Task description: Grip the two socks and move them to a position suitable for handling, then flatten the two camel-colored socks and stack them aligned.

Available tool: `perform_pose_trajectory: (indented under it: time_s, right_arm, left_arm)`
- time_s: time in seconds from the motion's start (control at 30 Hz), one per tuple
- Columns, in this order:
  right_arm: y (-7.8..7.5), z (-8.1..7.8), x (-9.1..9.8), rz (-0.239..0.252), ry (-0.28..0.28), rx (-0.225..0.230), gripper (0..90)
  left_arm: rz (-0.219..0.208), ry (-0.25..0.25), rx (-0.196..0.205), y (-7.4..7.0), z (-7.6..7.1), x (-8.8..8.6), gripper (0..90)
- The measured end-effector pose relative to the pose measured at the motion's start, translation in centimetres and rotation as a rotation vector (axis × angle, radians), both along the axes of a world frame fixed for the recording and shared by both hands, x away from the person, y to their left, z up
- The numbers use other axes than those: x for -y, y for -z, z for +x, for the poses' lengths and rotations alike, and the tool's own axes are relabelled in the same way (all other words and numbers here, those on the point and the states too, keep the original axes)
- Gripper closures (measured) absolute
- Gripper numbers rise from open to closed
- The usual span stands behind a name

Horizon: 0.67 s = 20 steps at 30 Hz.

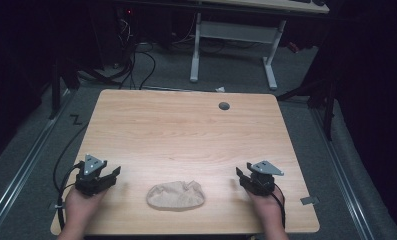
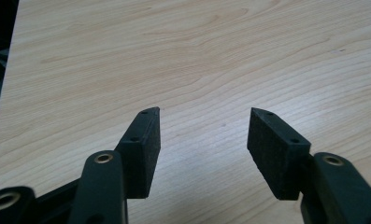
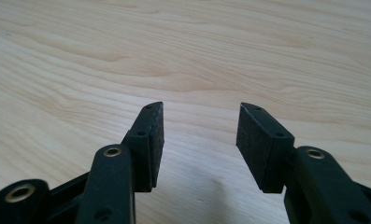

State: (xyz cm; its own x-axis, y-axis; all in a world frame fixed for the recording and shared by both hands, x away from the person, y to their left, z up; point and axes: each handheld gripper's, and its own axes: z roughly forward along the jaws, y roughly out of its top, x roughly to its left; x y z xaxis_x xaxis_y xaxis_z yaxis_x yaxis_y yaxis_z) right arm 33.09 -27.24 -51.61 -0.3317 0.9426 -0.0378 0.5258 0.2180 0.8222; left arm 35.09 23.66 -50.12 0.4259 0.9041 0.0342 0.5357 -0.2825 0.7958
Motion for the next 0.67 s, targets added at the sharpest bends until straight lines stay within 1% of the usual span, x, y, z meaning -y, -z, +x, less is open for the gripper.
perform_pose_trajectory:
  time_s: [0.1, 0.2, 0.27, 0.33, 0.4, 0.5, 0.57, 0.67]
  right_arm:
    - [0.1, -0.1, 0.8, 0.014, 0.029, -0.003, 51.5]
    - [0.0, -0.2, 0.6, 0.006, 0.023, 0.003, 51.4]
    - [0.0, -0.2, 0.5, 0.003, 0.019, 0.005, 51.4]
    - [0.1, -0.3, 0.4, 0.001, 0.015, 0.002, 51.4]
    - [0.1, -0.2, 0.4, 0.005, 0.013, -0.003, 51.4]
    - [0.2, -0.1, 0.3, 0.006, 0.016, -0.006, 51.4]
    - [0.2, 0.1, 0.1, -0.002, 0.012, -0.007, 51.4]
    - [0.2, 0.0, -0.1, -0.004, 0.005, -0.012, 51.3]
  left_arm:
    - [-0.005, -0.005, -0.008, 0.1, 0.1, 0.0, 44.7]
    - [0.007, 0.003, -0.015, 0.2, 0.2, 0.1, 44.7]
    - [0.012, 0.007, -0.013, 0.2, 0.1, 0.3, 44.6]
    - [0.005, 0.012, -0.006, 0.1, 0.0, 0.5, 44.6]
    - [0.010, 0.019, -0.001, 0.1, 0.0, 0.7, 44.6]
    - [0.016, 0.033, -0.009, 0.3, 0.1, 0.9, 44.5]
    - [0.007, 0.038, -0.014, 0.3, 0.1, 1.0, 44.5]
    - [0.010, 0.055, -0.014, 0.3, -0.3, 1.3, 44.7]
